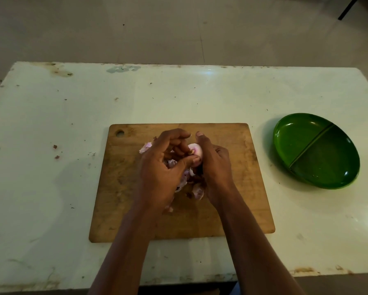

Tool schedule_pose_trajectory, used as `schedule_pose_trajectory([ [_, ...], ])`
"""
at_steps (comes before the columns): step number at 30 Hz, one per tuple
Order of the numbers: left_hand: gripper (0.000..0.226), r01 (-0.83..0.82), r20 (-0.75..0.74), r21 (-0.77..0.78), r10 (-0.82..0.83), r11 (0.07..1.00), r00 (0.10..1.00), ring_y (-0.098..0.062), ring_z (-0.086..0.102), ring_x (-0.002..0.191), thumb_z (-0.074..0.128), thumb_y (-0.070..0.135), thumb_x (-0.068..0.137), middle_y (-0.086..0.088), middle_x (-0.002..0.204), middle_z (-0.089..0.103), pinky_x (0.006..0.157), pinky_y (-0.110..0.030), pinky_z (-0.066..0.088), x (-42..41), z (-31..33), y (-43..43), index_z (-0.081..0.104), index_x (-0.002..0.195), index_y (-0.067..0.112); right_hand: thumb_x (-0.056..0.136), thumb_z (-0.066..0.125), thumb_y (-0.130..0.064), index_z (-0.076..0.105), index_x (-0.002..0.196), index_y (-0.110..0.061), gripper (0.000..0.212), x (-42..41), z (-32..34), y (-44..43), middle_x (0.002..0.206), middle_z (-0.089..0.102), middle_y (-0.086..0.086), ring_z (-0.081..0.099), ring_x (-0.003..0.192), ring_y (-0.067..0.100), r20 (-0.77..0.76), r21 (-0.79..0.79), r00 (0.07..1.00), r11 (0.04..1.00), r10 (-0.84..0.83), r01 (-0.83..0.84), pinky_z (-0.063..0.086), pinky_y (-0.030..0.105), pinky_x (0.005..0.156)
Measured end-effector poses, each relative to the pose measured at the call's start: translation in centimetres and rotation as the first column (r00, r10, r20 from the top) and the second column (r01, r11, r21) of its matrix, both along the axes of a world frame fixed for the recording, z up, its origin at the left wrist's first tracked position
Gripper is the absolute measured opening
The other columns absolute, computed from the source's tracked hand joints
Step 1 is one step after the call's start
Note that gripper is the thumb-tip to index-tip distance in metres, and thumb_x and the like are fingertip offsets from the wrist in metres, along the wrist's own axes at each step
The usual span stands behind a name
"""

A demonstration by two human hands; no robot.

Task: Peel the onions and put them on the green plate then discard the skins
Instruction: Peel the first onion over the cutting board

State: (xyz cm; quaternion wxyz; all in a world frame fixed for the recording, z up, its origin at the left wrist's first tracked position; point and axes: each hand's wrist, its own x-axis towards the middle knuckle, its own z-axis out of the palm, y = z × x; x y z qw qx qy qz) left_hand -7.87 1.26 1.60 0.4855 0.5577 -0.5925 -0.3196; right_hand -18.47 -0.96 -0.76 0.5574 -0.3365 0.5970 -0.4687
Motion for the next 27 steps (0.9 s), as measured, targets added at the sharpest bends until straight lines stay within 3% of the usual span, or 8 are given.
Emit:
schedule_pose_trajectory([
  [6, 0.047, 0.027, -0.010, 0.025, -0.026, 0.999, 1.000, 0.001, 0.065, 0.083, 0.077, 0.009, 0.075, 0.016, 0.084, 0.065, 0.072, -0.013, 0.052, -0.06, 0.29, 0.11, 0.052, 0.101, 0.040, 0.098, 0.047, -0.036, 0.064, 0.080, 0.013, 0.055, -0.12, -0.27, 0.07, 0.066, 0.058, 0.022, 0.056, 0.059, 0.028, -0.015, -0.019, 0.998, 0.998, 0.053, -0.053, 0.046, 0.034, 0.060],
  [12, 0.038, 0.017, -0.044, 0.035, -0.015, 0.999, 0.999, -0.001, 0.066, 0.082, 0.076, 0.009, 0.076, 0.013, 0.085, 0.066, 0.071, -0.015, 0.054, -0.28, 0.19, 0.14, 0.054, 0.100, 0.030, 0.095, 0.047, -0.041, 0.061, 0.079, 0.014, 0.059, -0.05, -0.47, -0.04, 0.066, 0.058, 0.022, 0.054, 0.059, 0.028, -0.017, -0.011, 0.997, 0.997, 0.070, -0.070, 0.044, 0.036, 0.060],
  [15, 0.048, 0.016, -0.083, 0.006, -0.015, 1.000, 0.996, -0.008, 0.066, 0.077, 0.076, 0.004, 0.074, 0.005, 0.080, 0.065, 0.072, -0.023, 0.056, -0.47, 0.28, 0.23, 0.052, 0.108, 0.029, 0.099, 0.043, -0.038, 0.064, 0.083, 0.012, 0.056, -0.15, -0.54, 0.00, 0.071, 0.061, 0.026, 0.057, 0.061, 0.028, -0.025, -0.005, 0.997, 0.997, 0.079, -0.079, 0.046, 0.036, 0.061],
  [20, 0.058, 0.028, -0.095, -0.017, -0.030, 0.999, 0.995, -0.004, 0.065, 0.078, 0.077, -0.003, 0.070, 0.005, 0.081, 0.065, 0.073, -0.017, 0.053, -0.41, 0.36, 0.11, 0.050, 0.110, 0.030, 0.095, 0.046, -0.043, 0.064, 0.083, 0.012, 0.059, 0.06, -0.57, -0.02, 0.077, 0.062, 0.033, 0.058, 0.062, 0.029, -0.039, -0.016, 0.998, 0.998, 0.058, -0.058, 0.046, 0.035, 0.060],
  [25, 0.052, 0.041, -0.077, 0.008, -0.040, 0.999, 0.996, -0.002, 0.066, 0.077, 0.078, 0.002, 0.071, 0.008, 0.080, 0.067, 0.072, -0.016, 0.053, -0.33, 0.31, 0.14, 0.051, 0.103, 0.032, 0.098, 0.045, -0.033, 0.062, 0.063, -0.002, 0.050, 0.01, -0.32, 0.08, 0.055, 0.055, 0.013, 0.053, 0.051, 0.022, -0.024, -0.010, 0.998, 0.998, 0.062, -0.062, 0.042, 0.031, 0.055],
  [27, 0.049, 0.048, -0.082, 0.015, -0.047, 0.999, 0.996, -0.001, 0.066, 0.078, 0.078, 0.002, 0.071, 0.010, 0.084, 0.066, 0.072, -0.016, 0.052, -0.33, 0.26, 0.15, 0.051, 0.100, 0.030, 0.098, 0.045, -0.032, 0.061, 0.061, -0.003, 0.049, 0.05, -0.18, 0.10, 0.054, 0.052, 0.012, 0.050, 0.050, 0.023, -0.020, -0.007, 0.998, 0.998, 0.059, -0.059, 0.039, 0.031, 0.053],
])
